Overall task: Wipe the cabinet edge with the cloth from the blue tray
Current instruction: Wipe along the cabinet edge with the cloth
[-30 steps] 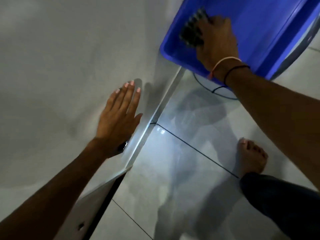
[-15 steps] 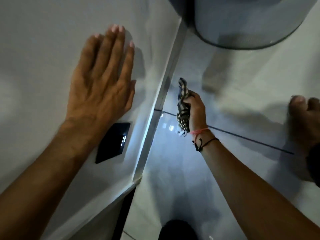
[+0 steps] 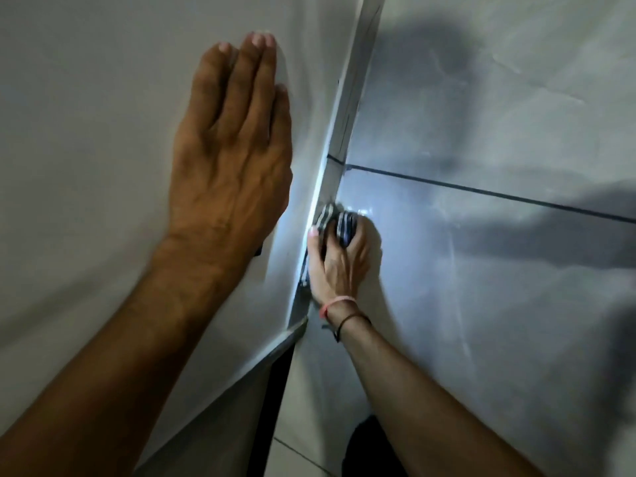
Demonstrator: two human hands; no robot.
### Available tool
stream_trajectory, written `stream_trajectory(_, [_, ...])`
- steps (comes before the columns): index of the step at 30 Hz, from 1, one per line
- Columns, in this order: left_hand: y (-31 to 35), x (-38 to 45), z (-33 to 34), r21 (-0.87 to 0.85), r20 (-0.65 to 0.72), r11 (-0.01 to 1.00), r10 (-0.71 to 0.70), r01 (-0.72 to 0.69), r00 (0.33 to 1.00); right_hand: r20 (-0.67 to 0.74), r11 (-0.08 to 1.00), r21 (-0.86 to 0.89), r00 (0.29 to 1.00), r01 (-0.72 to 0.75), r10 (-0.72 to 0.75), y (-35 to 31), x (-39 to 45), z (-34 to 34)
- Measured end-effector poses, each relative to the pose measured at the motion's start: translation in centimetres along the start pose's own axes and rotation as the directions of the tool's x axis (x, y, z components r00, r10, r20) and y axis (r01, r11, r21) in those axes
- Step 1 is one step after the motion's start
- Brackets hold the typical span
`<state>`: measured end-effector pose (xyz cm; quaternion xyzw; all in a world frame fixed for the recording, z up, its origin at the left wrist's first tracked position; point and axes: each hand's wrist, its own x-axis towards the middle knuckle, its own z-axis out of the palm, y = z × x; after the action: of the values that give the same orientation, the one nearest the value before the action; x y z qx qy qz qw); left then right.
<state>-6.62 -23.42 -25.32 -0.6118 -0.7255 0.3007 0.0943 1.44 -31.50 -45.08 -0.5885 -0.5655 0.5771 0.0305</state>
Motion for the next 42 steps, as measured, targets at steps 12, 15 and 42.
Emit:
stream_trajectory(12, [-0.1, -0.1, -0.5, 0.011, 0.005, 1.0, 0.029, -0.029, 1.0, 0.029, 0.986, 0.153, 0.997, 0.063, -0.068, -3.6, 3.9, -1.7])
stream_trajectory(15, [-0.1, 0.0, -0.5, 0.005, 0.002, 0.999, 0.043, -0.043, 0.999, -0.003, 0.997, 0.073, 1.0, -0.001, 0.001, -3.6, 3.9, -2.0])
stream_trajectory(42, [-0.3, 1.2, -0.5, -0.017, -0.016, 0.997, 0.075, -0.076, 0.997, 0.433, 0.994, 0.067, 0.895, 0.082, -0.103, 4.3, -7.7, 1.0])
